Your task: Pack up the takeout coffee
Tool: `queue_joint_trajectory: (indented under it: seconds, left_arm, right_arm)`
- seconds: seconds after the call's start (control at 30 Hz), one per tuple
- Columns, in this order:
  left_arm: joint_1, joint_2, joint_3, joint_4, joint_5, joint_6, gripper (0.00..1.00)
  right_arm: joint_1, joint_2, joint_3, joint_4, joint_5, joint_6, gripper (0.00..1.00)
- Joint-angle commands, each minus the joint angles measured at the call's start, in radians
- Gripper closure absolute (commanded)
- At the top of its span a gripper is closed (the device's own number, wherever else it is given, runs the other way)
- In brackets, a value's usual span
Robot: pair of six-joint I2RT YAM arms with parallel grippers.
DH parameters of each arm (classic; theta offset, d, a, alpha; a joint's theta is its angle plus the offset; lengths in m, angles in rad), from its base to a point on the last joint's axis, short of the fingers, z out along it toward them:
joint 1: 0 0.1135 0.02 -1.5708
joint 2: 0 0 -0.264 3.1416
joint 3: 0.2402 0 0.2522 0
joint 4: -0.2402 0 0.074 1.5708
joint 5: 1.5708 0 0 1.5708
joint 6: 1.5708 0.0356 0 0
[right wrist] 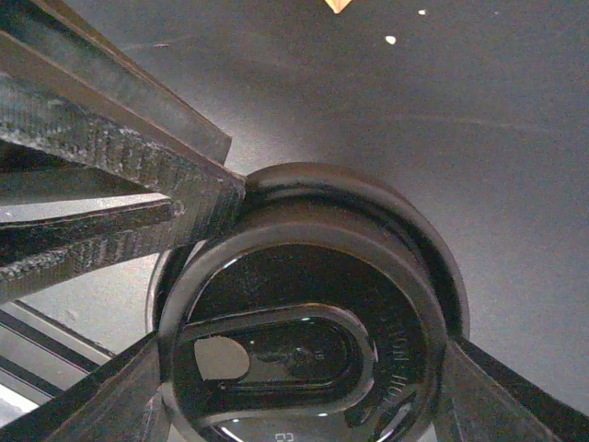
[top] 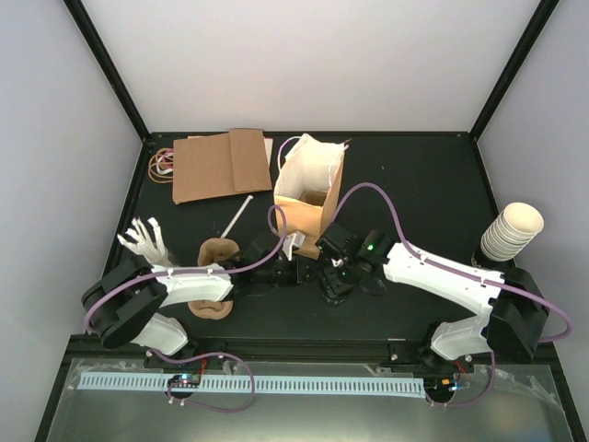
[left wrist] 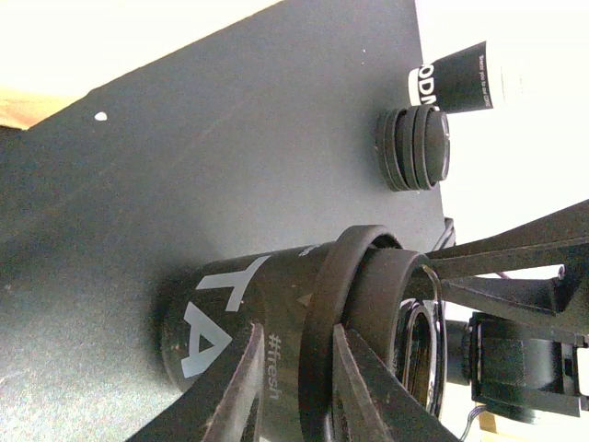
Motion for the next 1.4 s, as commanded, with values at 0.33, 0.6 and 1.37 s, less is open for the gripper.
queue_joint_trajectory:
  seconds: [0.33,0.6,1.37]
  left_arm:
    - [-0.056,-0.068,-0.064,-0.12,0.054,-0.033,0.71]
    - [-0.097,-0.076,-0.094,-0.119,0.044,-0.058,0.71]
    - [-0.103,-0.052,-0.094,-0.175,-0.018,-0.043,0.72]
  right_arm:
    - [0.018,0.093,-0.085,-0.027,-0.108,-0.01,0.29]
    - [0.017,0.096,-0.081,-0.025,-0.107,-0.012,0.29]
    - [0.018,0.09,-0.082,-0.016,-0.11,-0.028,0.29]
